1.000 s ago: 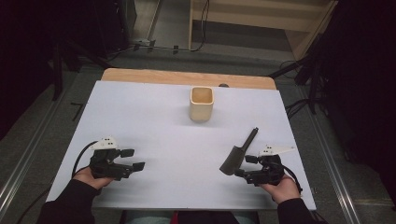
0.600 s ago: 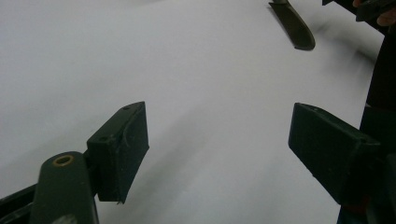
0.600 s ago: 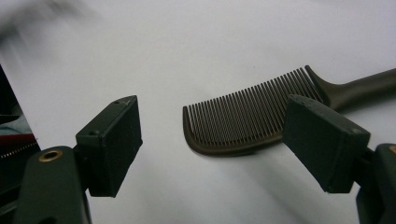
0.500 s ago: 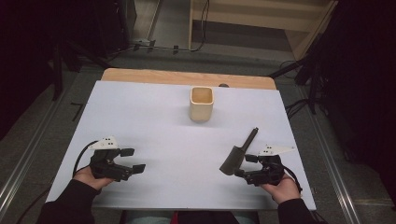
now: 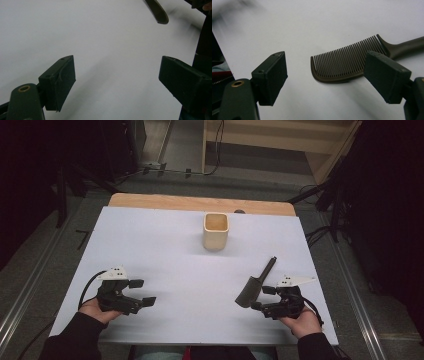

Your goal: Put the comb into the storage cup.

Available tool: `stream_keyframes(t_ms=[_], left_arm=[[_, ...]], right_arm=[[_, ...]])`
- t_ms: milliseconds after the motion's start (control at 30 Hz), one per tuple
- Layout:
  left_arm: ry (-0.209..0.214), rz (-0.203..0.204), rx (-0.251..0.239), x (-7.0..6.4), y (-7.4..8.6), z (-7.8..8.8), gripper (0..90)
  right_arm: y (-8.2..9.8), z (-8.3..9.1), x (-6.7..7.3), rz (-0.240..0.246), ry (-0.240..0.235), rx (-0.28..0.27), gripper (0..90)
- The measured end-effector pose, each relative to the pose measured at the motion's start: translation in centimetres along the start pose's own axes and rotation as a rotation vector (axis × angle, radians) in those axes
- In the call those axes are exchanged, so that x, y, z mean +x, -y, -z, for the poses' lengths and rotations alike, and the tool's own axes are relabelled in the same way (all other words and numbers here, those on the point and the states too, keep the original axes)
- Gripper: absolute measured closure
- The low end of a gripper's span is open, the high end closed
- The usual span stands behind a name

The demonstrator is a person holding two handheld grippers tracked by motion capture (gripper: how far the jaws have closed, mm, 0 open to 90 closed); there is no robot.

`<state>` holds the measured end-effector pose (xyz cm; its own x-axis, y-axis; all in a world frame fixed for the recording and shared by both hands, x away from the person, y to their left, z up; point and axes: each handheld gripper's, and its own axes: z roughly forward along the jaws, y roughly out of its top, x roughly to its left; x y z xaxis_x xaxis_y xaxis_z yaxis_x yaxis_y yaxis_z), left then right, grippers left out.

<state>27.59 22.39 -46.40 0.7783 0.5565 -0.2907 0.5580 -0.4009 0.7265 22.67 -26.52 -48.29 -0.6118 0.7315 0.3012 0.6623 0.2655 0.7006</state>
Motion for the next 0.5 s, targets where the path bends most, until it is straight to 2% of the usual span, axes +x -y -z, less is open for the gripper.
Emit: stream_keyframes(t_ms=[300, 500], left_arm=[[-0.011, 0.016, -0.005, 0.1, 0.0, 0.1, 16.2], [-0.011, 0.014, -0.001, 0.1, -0.1, 0.1, 16.3]], right_arm=[[-0.3, 0.5, -0.5, -0.013, 0.016, -0.019, 18.0], [-0.9, 0.9, -1.4, -0.028, 0.048, -0.036, 18.6]])
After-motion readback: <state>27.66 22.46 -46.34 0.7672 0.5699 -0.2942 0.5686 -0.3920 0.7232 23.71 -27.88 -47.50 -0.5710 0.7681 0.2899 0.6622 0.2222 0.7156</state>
